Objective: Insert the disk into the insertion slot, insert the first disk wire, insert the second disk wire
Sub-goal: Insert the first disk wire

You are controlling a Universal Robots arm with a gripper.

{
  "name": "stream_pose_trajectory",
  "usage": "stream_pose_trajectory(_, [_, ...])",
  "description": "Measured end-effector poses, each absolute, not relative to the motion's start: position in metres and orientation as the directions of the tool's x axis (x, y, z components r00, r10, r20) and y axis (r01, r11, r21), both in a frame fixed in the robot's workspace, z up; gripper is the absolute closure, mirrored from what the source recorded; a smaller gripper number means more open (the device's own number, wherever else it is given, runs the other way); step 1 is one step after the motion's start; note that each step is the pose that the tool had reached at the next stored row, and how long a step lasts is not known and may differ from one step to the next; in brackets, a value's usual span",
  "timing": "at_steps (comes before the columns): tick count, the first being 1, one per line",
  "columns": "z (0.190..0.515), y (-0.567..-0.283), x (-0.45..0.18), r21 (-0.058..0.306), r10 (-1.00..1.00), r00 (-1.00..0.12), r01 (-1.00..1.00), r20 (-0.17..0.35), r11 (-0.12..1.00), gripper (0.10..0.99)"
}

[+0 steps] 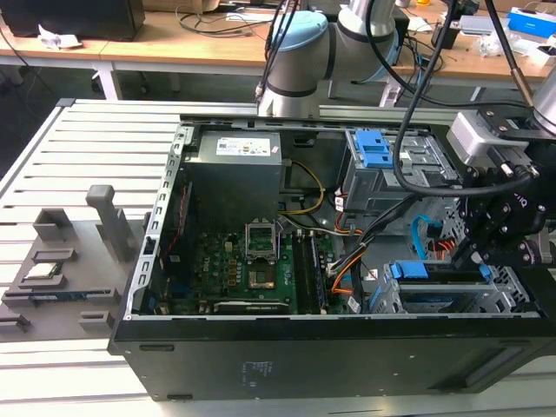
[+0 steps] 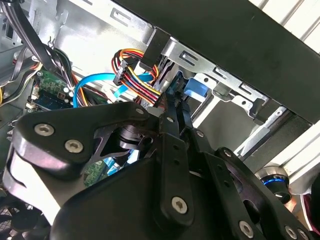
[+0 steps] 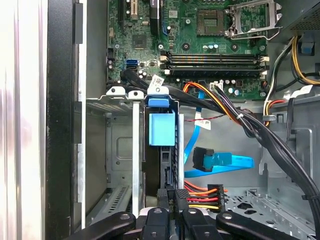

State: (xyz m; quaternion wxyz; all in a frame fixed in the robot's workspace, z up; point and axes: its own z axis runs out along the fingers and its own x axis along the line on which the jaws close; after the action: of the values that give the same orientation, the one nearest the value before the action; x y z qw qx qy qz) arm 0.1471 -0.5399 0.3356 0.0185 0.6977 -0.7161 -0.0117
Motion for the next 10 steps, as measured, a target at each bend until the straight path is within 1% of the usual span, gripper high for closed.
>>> stream_pose_trajectory(2, [0.335, -0.540, 0.147, 0.042, -1.000, -0.026, -0.999, 0.010, 0.026, 0.918])
stream_pose_trajectory(3, [0.335, -0.540, 0.147, 0.043, -1.000, -0.026, -0.999, 0.009, 0.026, 0.839])
stream_pose_trajectory(6, [0.339, -0.540, 0.147, 0.042, -1.000, -0.026, -0.999, 0.010, 0.026, 0.839])
stream_pose_trajectory(10, [0.357, -0.537, 0.147, 0.042, -1.000, -0.026, -0.999, 0.011, 0.026, 0.839])
